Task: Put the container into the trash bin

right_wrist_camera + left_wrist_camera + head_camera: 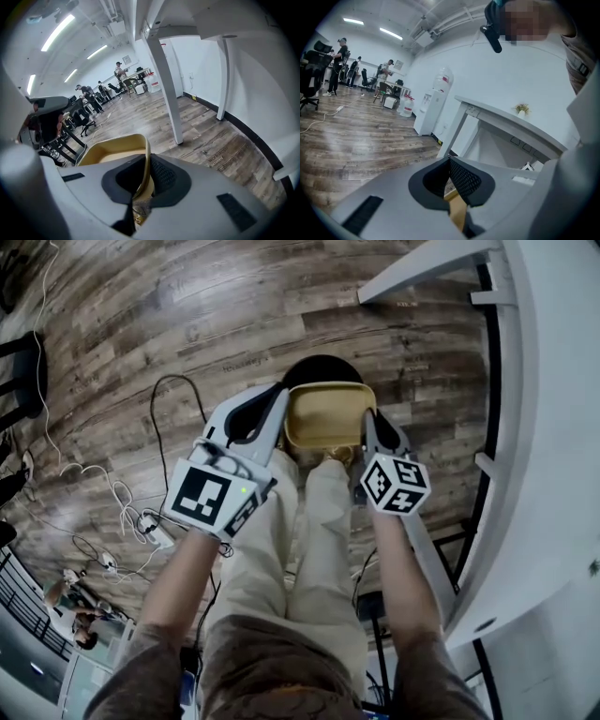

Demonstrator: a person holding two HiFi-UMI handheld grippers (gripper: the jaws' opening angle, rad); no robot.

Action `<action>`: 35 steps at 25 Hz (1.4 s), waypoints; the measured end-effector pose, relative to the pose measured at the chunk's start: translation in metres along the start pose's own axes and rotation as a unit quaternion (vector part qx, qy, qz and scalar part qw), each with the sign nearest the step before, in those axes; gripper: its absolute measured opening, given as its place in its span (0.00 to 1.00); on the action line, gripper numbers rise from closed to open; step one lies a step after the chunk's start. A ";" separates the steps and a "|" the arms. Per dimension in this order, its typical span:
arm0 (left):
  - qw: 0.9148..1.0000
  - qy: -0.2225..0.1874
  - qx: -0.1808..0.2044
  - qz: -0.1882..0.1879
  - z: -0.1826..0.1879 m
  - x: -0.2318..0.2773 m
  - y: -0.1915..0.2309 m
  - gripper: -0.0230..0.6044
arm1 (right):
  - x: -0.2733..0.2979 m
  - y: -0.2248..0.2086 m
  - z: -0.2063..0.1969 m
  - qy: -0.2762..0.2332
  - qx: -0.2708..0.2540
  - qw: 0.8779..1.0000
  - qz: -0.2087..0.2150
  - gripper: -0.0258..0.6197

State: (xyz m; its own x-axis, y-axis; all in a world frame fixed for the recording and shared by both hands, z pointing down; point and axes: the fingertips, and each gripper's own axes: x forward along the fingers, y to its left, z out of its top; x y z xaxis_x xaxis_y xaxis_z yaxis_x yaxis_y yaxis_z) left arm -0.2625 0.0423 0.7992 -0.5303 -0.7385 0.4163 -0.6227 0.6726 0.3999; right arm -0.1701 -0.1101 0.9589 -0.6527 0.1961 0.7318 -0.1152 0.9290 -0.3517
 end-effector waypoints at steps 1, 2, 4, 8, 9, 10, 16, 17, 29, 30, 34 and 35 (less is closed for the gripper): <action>1.000 0.001 0.000 -0.001 -0.003 0.001 0.000 0.04 | 0.003 -0.002 -0.004 0.001 0.001 1.000 -0.002 0.09; 1.000 0.002 0.001 -0.003 -0.004 0.002 0.001 0.04 | 0.007 -0.004 -0.007 0.003 0.002 1.000 -0.004 0.09; 1.000 0.005 0.002 -0.005 -0.006 0.004 0.001 0.04 | 0.014 -0.008 -0.013 0.010 0.002 1.000 -0.008 0.09; 1.000 0.010 0.005 -0.011 -0.006 0.004 0.001 0.04 | 0.029 -0.018 -0.026 0.024 -0.003 1.000 -0.018 0.09; 1.000 0.011 0.007 -0.013 -0.006 0.003 0.002 0.04 | 0.034 -0.021 -0.031 0.028 -0.001 0.999 -0.021 0.09; 1.000 0.012 0.008 -0.014 -0.007 0.003 0.002 0.04 | 0.038 -0.024 -0.036 0.032 0.003 0.999 -0.025 0.09; 0.999 0.033 0.012 -0.019 -0.019 -0.001 0.006 0.04 | 0.066 -0.036 -0.065 0.057 0.006 0.998 -0.041 0.09; 0.999 0.039 0.013 -0.020 -0.022 -0.002 0.006 0.04 | 0.070 -0.039 -0.070 0.063 0.005 0.997 -0.043 0.09; 0.998 0.068 -0.006 -0.016 -0.039 -0.003 0.021 0.04 | 0.123 -0.061 -0.136 0.118 0.022 0.989 -0.084 0.09; 0.997 0.070 -0.004 -0.017 -0.039 -0.003 0.022 0.04 | 0.127 -0.062 -0.140 0.121 0.023 0.989 -0.087 0.09; 0.997 0.080 -0.001 -0.020 -0.043 -0.003 0.026 0.04 | 0.140 -0.068 -0.148 0.134 0.024 0.985 -0.106 0.09; 0.996 0.083 -0.001 -0.021 -0.044 -0.003 0.027 0.04 | 0.142 -0.070 -0.151 0.139 0.025 0.984 -0.113 0.09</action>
State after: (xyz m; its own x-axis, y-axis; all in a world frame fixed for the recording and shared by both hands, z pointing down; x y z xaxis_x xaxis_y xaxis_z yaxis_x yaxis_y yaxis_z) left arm -0.2526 0.0642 0.8444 -0.4019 -0.7483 0.5278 -0.6414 0.6414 0.4209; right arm -0.1420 -0.0999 1.1758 -0.3778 0.0714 0.9231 -0.2750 0.9434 -0.1855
